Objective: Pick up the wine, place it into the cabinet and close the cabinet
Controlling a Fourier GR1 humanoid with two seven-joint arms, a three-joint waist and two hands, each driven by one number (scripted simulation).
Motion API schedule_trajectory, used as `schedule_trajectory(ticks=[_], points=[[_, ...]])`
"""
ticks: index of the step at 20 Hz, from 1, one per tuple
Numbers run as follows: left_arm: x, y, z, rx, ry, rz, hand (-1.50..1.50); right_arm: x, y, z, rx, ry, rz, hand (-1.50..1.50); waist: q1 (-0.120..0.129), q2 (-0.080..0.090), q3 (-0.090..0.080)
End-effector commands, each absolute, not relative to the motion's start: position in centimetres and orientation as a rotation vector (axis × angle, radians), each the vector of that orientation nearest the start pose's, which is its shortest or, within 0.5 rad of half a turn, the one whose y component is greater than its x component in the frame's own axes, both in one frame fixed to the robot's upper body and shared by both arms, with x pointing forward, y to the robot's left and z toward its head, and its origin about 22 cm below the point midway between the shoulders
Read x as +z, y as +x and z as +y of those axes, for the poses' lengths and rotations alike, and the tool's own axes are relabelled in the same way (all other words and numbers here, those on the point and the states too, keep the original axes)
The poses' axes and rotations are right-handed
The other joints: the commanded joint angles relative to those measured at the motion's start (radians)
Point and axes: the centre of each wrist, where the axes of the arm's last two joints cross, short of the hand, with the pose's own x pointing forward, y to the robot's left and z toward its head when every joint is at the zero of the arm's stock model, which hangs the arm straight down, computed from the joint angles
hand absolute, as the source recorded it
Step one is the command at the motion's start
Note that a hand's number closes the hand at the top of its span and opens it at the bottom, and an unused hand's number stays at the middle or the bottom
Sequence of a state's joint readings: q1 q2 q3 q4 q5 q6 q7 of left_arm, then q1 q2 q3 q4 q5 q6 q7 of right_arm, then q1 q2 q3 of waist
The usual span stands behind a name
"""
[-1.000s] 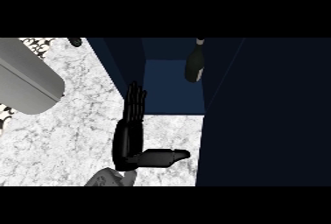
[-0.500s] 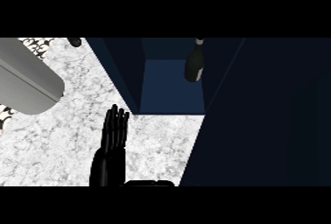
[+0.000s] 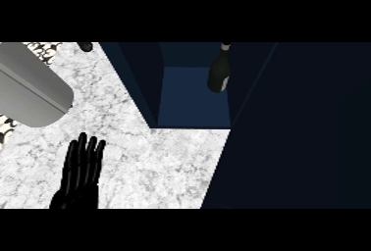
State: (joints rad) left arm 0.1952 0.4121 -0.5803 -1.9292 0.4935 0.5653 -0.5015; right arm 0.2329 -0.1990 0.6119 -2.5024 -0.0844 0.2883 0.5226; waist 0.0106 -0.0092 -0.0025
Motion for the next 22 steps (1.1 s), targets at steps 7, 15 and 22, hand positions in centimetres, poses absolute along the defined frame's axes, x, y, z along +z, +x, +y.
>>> schedule_trajectory(ticks=[7, 15, 22], points=[[5.4, 13.3, 24.1, 0.220, -0.129, -1.911, -1.50, 19.6, 8.3, -13.0, 0.769, 0.794, -1.649, 1.50, 0.019, -0.002, -0.003], [5.9, 12.7, 28.7, 0.210, -0.128, -1.917, -1.50, 18.6, 11.4, -8.0, 0.735, 0.778, -1.634, 1.50, 0.045, 0.005, -0.004], [6.6, 11.8, 30.8, 0.174, -0.169, -1.928, -1.50, 19.8, 13.9, -4.2, 0.741, 0.726, -1.678, 1.50, 0.057, 0.006, -0.003]])
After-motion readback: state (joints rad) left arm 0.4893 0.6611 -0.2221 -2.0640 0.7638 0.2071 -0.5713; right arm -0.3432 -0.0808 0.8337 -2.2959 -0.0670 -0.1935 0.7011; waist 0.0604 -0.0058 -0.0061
